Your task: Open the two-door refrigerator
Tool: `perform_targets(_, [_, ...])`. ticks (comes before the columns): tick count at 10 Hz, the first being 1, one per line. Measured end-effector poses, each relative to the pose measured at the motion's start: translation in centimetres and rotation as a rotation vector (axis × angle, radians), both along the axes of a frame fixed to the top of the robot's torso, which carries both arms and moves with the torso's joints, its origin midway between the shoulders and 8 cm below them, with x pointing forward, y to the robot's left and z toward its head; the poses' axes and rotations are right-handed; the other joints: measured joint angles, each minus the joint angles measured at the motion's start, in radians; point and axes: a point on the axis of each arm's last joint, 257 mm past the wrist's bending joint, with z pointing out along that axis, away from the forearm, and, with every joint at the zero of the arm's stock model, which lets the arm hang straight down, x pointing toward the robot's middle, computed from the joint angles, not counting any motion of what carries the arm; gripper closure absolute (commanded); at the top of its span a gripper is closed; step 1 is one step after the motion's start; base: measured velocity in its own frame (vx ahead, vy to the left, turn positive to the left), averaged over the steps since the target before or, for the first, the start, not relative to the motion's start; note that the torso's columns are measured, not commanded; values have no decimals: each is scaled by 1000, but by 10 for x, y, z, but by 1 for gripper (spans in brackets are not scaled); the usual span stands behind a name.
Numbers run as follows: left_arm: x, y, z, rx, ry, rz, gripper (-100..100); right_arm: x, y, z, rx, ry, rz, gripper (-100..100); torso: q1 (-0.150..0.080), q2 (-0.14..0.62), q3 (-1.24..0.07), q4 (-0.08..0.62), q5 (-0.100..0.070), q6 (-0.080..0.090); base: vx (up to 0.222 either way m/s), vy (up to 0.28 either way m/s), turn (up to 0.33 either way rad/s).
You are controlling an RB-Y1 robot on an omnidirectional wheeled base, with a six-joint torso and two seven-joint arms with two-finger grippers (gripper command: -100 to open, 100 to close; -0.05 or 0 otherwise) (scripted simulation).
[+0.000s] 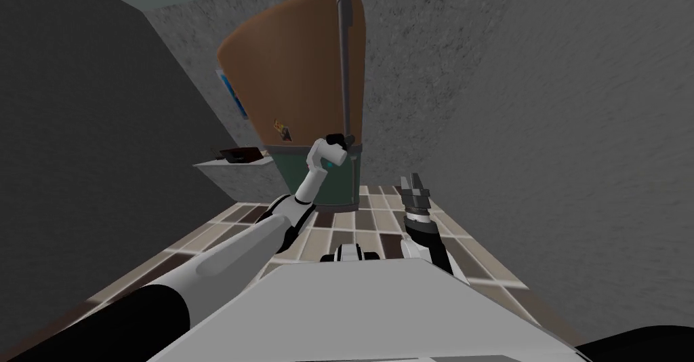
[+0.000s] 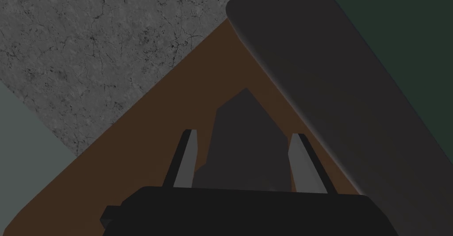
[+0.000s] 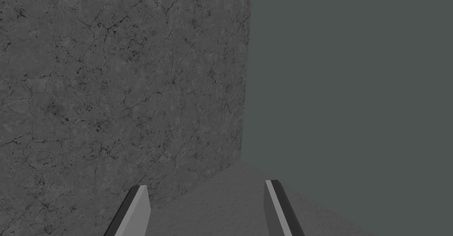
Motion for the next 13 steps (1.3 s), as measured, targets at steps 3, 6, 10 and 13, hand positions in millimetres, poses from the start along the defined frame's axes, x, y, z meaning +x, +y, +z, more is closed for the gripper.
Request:
perform_targets(3, [-11,-56,2,2,-2,-59,100,0,0,0,0,0,0,0,-2,0,0,2,0,-2,-146,253,-17])
perform_targets(6, [-16,-90,1,14,-6,-90,100,0,0,0,0,0,0,0,-2,0,0,1,0,0,-136,213,29])
perform_targets(10, [-39,-155,3,45,-35,-151,100,0,0,0,0,0,0,0,-9,4,3,3,-3,3,-155,261,-13])
perform_targets(13, [-53,-172,-3,46,-28,-198,100,0,0,0,0,0,0,0,-8,2,1,-1,-4,7,-86,248,-37])
